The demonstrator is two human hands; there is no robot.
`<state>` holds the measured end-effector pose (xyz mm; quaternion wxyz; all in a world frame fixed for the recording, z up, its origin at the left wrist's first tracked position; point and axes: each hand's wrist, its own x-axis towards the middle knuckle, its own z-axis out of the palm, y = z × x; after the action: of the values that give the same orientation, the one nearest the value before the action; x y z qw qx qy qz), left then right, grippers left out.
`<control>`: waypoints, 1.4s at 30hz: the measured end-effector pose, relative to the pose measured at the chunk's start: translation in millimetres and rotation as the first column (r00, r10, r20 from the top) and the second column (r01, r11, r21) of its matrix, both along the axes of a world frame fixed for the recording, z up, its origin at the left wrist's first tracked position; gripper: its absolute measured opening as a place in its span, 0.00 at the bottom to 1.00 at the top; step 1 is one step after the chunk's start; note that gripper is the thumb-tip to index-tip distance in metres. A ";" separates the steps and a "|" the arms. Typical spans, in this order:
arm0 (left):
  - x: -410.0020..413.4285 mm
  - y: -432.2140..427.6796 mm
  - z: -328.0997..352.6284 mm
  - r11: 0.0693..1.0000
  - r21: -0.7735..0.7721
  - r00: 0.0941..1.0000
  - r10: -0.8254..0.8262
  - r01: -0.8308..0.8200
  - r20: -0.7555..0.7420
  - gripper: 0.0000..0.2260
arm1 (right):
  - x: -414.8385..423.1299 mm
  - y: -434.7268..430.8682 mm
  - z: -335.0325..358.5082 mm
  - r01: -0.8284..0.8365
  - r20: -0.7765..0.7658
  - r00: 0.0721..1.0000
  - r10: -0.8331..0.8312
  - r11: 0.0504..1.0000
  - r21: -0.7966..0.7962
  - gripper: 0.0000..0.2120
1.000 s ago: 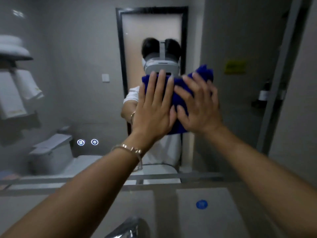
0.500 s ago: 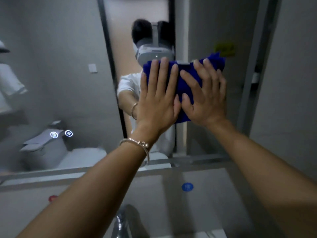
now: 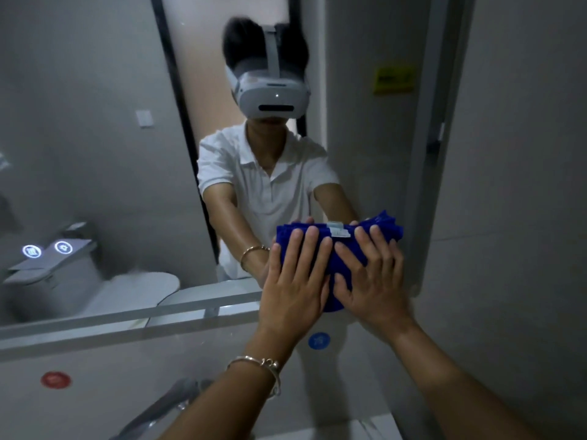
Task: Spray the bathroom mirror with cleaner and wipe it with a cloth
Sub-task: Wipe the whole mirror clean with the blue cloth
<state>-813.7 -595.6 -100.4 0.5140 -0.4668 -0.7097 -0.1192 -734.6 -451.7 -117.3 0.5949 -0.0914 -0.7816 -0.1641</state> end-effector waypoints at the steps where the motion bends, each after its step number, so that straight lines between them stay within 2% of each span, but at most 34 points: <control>1: 0.6 1.0 -0.7 1.000 0.007 1.000 -0.002 0.002 0.007 0.27 | -1.1 -0.2 0.2 0.000 -0.009 1.000 0.000 1.000 -0.004 0.24; 7: 4.3 0.4 20.5 0.997 -0.072 1.000 0.009 -0.010 -0.021 0.28 | 1.0 5.2 14.1 -0.059 -0.015 0.998 0.059 0.998 0.018 0.23; 9: 8.7 9.2 60.5 0.996 -0.083 0.997 -0.023 0.017 -0.071 0.26 | 6.2 15.5 49.6 -0.068 -0.049 0.996 0.069 0.997 0.034 0.21; 13: 25.7 46.9 183.3 1.000 -0.022 0.991 -0.021 0.018 -0.136 0.26 | 23.2 54.5 167.5 -0.023 -0.109 0.994 0.029 0.998 0.051 0.22; 16: 41.0 73.9 242.2 1.000 -0.010 0.997 0.006 -0.007 -0.071 0.26 | 40.1 71.2 238.3 -0.042 -0.048 0.998 0.040 0.998 -0.050 0.24; 18: 48.8 83.2 249.3 0.999 0.025 0.999 0.032 -0.031 -0.034 0.26 | 41.2 67.9 247.3 -0.109 -0.042 0.994 0.104 0.980 -0.167 0.26; 21: 48.6 85.8 217.5 1.000 0.027 0.997 0.016 -0.014 -0.082 0.26 | 34.5 56.7 205.7 -0.198 -0.162 0.973 0.162 0.952 -0.235 0.24; 23: 45.8 83.6 183.5 1.000 -0.003 0.991 -0.025 0.025 -0.129 0.26 | 32.0 52.2 162.9 -0.198 -0.194 0.969 0.153 0.949 -0.244 0.22; 29: 46.0 76.8 71.0 0.996 -0.067 0.996 -0.055 0.050 -0.072 0.24 | 45.5 37.6 56.9 -0.138 -0.083 0.990 0.118 0.942 -0.306 0.21; 32: 46.6 72.2 28.4 0.991 -0.124 0.998 -0.043 0.038 -0.040 0.27 | 53.0 35.4 15.1 -0.102 -0.014 0.995 0.102 0.943 -0.315 0.20; 35: 48.7 69.4 12.8 0.985 -0.172 0.999 -0.025 0.021 -0.023 0.27 | 52.4 30.0 -4.9 -0.060 0.006 0.998 0.067 0.932 -0.358 0.20; 42: 43.8 59.0 22.1 0.968 -0.249 0.998 -0.036 0.024 -0.042 0.28 | 48.6 19.7 -0.1 -0.055 0.001 0.998 0.061 0.905 -0.422 0.20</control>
<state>-769.8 -536.6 -78.3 0.4657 -0.5408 -0.7000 -0.0263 -686.0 -431.9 -117.4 0.5600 -0.1931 -0.8053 0.0258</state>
